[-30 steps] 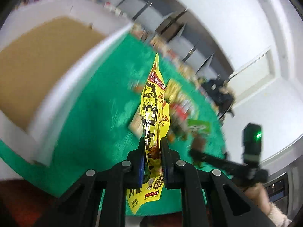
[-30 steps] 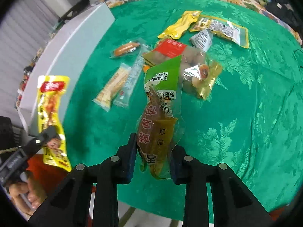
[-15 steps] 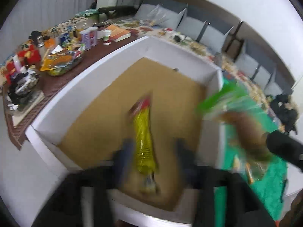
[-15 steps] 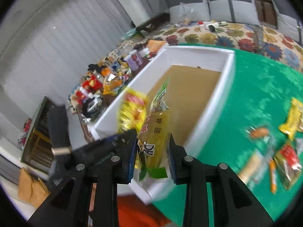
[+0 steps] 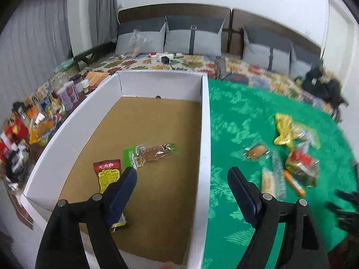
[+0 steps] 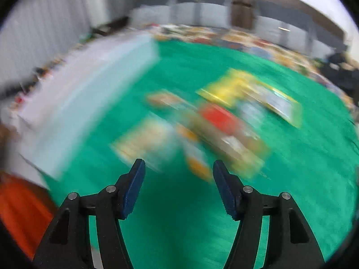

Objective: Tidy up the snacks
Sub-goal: 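Carry both packs over the white box and open both grippers to drop them, then move the left gripper back over the bed toward the bread pastry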

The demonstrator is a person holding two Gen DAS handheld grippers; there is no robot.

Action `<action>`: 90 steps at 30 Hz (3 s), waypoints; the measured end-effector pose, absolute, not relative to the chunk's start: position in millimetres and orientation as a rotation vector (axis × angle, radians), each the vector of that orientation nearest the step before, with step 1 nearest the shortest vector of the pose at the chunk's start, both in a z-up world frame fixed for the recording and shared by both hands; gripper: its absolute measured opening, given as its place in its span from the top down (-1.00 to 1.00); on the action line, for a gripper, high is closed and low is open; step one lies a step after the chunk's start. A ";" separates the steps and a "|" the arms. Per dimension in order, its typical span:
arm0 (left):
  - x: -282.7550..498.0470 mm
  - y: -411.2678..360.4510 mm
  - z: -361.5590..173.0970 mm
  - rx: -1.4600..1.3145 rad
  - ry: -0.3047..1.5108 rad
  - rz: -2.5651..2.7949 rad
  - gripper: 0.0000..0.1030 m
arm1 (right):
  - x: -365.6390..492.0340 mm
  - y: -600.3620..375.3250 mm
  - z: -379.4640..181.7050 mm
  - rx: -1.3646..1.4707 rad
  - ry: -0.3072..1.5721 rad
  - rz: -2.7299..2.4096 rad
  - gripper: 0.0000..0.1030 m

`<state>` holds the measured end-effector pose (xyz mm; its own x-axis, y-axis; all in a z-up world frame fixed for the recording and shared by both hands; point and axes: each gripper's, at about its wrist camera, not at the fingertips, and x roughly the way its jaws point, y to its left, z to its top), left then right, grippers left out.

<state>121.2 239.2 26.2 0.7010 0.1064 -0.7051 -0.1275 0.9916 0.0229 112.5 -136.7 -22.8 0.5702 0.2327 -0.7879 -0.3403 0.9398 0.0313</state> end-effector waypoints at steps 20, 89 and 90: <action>130.8 182.3 -12.2 0.132 0.936 0.279 -0.60 | 92.1 -248.8 -60.0 -0.071 0.857 0.135 -0.29; 70.9 60.5 -101.9 -0.320 0.928 -0.070 -0.99 | 92.0 -244.7 -87.6 -0.046 0.877 0.162 -0.77; 71.3 62.8 -102.4 -0.332 0.933 -0.075 -0.99 | 92.3 -244.6 -87.6 -0.045 0.879 0.162 -0.77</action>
